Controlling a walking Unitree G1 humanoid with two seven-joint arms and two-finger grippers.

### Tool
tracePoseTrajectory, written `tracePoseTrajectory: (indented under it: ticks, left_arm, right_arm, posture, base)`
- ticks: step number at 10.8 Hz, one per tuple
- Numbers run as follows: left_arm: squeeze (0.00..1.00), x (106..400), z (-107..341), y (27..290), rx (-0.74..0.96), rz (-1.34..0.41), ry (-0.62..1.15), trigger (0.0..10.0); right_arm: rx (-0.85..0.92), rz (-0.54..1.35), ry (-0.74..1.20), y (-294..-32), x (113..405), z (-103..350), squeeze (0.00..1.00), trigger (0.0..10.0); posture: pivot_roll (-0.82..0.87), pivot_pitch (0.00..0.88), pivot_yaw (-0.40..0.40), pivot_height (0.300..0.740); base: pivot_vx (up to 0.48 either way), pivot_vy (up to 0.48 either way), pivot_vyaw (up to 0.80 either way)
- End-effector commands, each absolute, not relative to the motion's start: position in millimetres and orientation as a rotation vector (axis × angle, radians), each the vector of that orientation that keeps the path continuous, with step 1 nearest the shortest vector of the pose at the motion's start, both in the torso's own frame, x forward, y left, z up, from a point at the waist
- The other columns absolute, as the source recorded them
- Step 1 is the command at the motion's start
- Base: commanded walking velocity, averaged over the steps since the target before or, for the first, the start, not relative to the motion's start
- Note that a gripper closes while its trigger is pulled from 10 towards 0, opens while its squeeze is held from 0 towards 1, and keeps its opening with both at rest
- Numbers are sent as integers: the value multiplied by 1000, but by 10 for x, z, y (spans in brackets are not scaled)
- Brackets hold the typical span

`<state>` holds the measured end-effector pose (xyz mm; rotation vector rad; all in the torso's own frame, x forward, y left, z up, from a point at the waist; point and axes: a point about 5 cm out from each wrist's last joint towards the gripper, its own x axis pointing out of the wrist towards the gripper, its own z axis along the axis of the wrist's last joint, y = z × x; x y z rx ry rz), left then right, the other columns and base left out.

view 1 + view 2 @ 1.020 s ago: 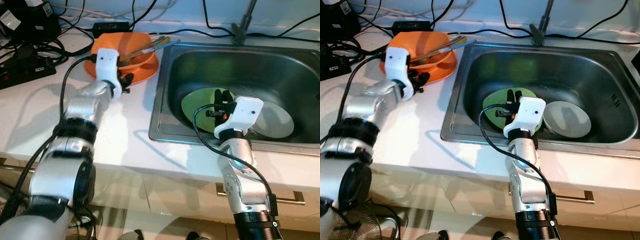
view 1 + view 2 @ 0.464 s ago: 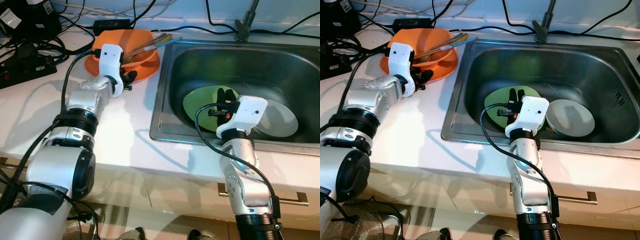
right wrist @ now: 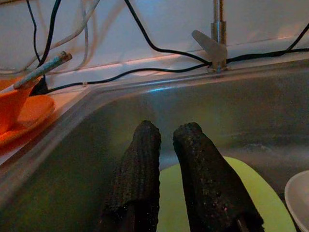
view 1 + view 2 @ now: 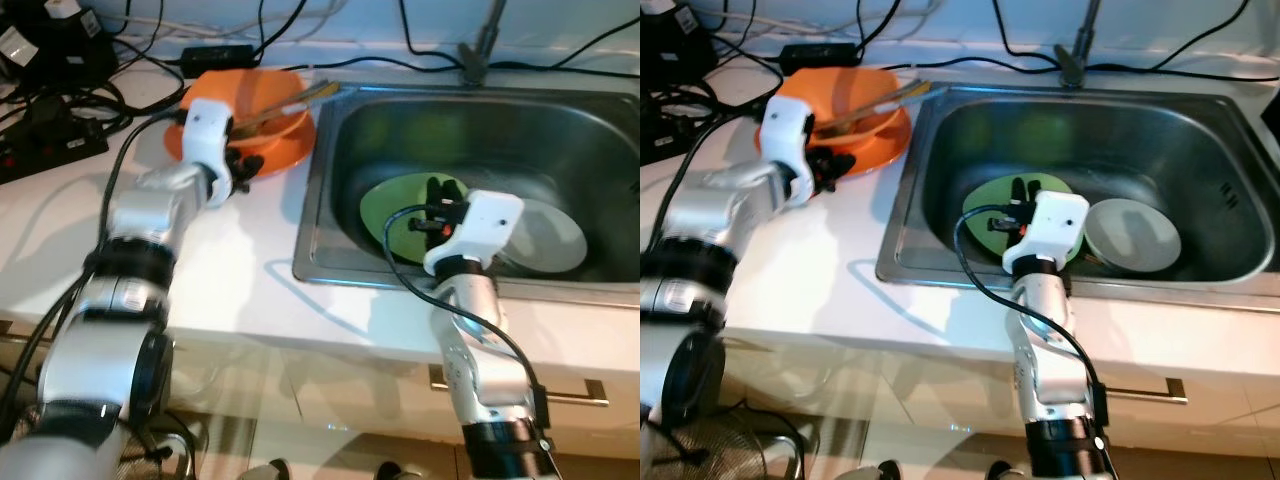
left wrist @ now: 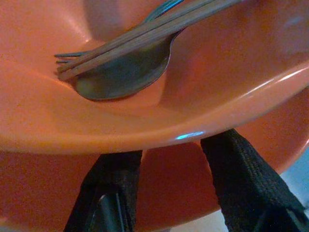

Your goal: Kitchen organization

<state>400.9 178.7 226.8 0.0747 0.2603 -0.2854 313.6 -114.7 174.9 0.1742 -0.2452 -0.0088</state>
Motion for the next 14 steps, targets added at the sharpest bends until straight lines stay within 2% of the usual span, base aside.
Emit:
tracePoseTrajectory:
  ticks: [1, 6, 11, 14]
  left_arm:
    - [0, 3926, 2039, 1791, 61, -292, 366, 10000]
    - [0, 3647, 2018, 1894, 45, -249, 375, 10000]
    - [0, 3244, 1892, 2074, 23, -161, 395, 10000]
    - [0, 3180, 1924, 2124, 26, -129, 390, 10000]
  right_arm:
    - [168, -22, -83, -1157, 3140, 1374, 0, 10000]
    - [161, -1, -112, -1162, 3325, 1442, 0, 10000]
    - [139, 35, -149, -1180, 3543, 1555, 0, 10000]
    - [136, 52, -160, -1155, 3598, 1575, 0, 10000]
  posture:
    - [195, 183, 78, 740]
    - [236, 115, 52, 740]
    - [292, 41, -14, 740]
    - [295, 35, -20, 740]
  base:
    - [0, 0, 0]
    - [0, 0, 0]
    - [0, 0, 0]
    - [0, 0, 0]
